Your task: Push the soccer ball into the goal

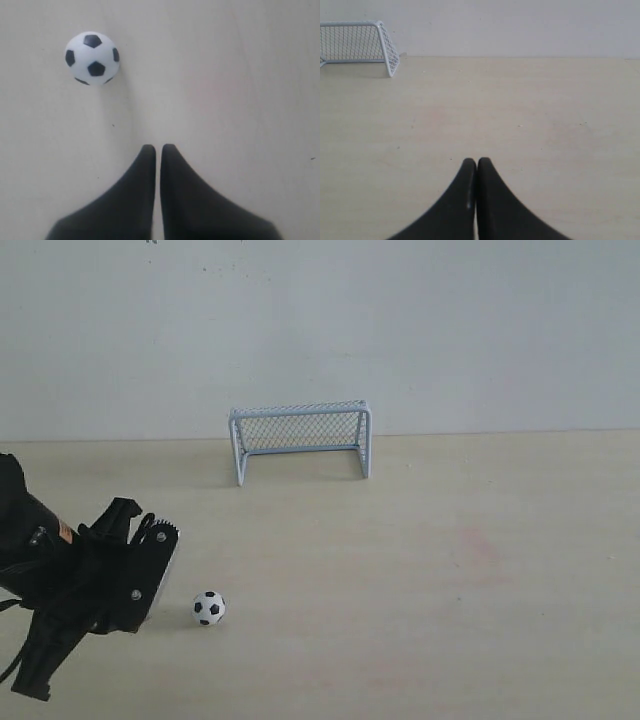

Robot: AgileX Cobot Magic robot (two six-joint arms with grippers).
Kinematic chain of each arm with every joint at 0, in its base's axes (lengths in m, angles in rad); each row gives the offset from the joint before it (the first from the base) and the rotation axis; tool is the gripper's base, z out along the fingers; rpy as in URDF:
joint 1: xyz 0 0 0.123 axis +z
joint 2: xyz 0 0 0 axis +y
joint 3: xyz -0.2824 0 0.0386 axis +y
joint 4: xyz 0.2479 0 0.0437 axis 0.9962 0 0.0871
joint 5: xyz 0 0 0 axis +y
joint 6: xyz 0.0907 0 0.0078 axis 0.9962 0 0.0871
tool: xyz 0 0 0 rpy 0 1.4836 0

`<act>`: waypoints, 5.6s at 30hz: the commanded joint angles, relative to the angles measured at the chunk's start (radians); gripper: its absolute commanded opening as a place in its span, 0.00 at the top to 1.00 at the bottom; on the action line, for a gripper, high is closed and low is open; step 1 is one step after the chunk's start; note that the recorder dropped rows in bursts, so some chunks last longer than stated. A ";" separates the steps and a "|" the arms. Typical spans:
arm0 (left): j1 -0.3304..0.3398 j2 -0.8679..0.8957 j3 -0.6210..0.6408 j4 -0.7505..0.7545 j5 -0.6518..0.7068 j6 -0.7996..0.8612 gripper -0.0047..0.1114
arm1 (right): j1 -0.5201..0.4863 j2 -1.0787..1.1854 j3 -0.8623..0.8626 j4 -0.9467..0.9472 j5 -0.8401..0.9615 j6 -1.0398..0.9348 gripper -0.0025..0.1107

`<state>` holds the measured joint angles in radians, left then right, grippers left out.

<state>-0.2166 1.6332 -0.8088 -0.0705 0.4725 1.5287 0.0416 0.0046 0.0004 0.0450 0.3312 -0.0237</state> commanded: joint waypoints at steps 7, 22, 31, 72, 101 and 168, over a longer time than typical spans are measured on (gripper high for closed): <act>-0.005 0.007 -0.006 -0.019 0.025 0.114 0.92 | -0.002 -0.005 0.000 -0.002 -0.006 -0.001 0.98; -0.122 0.097 -0.068 0.008 0.065 0.154 0.92 | -0.002 -0.005 0.000 0.002 -0.009 -0.001 0.98; -0.122 0.163 -0.138 0.042 0.103 0.148 0.92 | -0.002 -0.005 0.000 0.002 -0.009 -0.001 0.98; -0.120 0.234 -0.208 0.201 -0.411 -0.182 0.92 | -0.002 -0.005 0.000 0.002 -0.009 -0.001 0.98; -0.082 -0.403 -0.057 -0.090 -0.615 -0.258 0.92 | -0.002 -0.005 0.000 0.001 -0.006 -0.001 0.98; 0.184 -1.633 0.356 -0.816 0.062 -0.819 0.92 | -0.002 -0.005 0.000 -0.002 -0.008 -0.001 0.98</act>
<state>-0.0361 0.0053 -0.4579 -0.8541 0.4119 0.7814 0.0416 0.0046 0.0004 0.0450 0.3312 -0.0237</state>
